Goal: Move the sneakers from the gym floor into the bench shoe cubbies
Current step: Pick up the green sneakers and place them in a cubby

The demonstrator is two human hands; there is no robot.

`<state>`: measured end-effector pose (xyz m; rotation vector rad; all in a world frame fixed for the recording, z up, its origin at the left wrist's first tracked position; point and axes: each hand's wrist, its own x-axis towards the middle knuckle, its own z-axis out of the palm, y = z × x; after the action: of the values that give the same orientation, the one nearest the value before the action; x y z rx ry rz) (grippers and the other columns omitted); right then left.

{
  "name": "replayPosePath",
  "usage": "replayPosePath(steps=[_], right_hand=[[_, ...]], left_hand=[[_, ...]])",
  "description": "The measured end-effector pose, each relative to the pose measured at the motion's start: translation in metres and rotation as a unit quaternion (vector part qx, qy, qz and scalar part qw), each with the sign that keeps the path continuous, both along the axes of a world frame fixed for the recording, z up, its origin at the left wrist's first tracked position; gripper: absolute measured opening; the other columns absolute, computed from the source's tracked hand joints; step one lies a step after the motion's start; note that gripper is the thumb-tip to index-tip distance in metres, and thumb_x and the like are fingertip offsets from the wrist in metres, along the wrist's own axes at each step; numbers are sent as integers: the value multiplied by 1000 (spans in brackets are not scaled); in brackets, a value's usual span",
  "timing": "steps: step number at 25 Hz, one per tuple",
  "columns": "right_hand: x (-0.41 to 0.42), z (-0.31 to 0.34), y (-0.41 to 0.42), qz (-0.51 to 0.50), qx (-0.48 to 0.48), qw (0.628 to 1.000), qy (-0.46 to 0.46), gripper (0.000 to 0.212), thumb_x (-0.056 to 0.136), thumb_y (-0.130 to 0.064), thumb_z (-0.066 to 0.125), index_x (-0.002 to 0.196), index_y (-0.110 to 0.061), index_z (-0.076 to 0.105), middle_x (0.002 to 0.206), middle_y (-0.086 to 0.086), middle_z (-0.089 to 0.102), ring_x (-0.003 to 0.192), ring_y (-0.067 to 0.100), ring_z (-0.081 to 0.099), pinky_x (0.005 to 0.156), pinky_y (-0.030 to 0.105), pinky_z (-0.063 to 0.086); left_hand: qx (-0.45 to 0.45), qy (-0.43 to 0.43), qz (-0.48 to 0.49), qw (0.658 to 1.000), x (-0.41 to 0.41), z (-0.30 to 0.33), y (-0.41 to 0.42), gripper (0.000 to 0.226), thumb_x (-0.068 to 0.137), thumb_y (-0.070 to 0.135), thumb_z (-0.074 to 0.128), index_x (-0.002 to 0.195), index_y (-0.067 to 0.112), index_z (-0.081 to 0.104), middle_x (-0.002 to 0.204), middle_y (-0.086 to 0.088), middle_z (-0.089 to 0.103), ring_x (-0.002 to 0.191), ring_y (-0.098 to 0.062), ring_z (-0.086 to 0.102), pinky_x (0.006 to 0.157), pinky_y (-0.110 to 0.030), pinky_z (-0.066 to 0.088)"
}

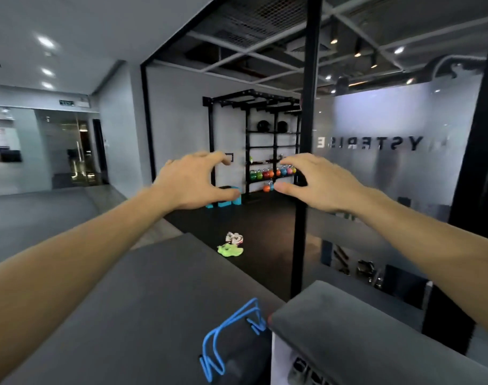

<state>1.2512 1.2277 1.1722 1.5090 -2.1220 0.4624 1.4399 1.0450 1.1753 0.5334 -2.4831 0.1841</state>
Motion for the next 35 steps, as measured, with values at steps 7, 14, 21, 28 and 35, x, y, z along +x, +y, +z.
replayPosePath(steps=[7,14,21,28,35], right_hand=[[66,-30,-173,50,11,998,-25,68,82,-72,38,137,-33,36,145,-4,39,126,21,43,95,47,42],[44,-55,-331,58,33,998,-17,69,81,-73,39,137,-32,36,144,-5,40,128,21,41,95,49,42],[-35,-49,-504,56,46,997,-23,67,83,-71,39,136,-31,37,144,-5,40,127,20,41,96,47,40],[-121,-42,-659,17,46,999,-8,68,82,-73,38,137,-33,36,144,-5,40,126,19,42,93,44,40],[-210,-37,-821,-45,19,999,-23,67,83,-71,39,138,-32,36,146,-6,38,129,20,39,94,43,40]], left_hand=[[10,-10,29,999,70,-21,-137,73,69,80,50,128,38,44,135,4,51,108,-21,56,91,-50,46],[33,-16,47,998,49,-46,-281,73,67,82,50,126,39,44,136,7,51,117,-22,52,95,-50,44],[33,-13,54,998,-22,-37,-449,72,66,84,49,125,43,43,135,8,51,110,-22,55,92,-47,45],[36,-16,28,999,-114,-40,-619,71,68,83,47,126,43,41,135,9,51,98,-20,56,89,-46,46],[23,-24,-32,999,-220,-36,-809,71,68,83,48,127,44,41,137,10,49,116,-21,53,94,-48,44]])
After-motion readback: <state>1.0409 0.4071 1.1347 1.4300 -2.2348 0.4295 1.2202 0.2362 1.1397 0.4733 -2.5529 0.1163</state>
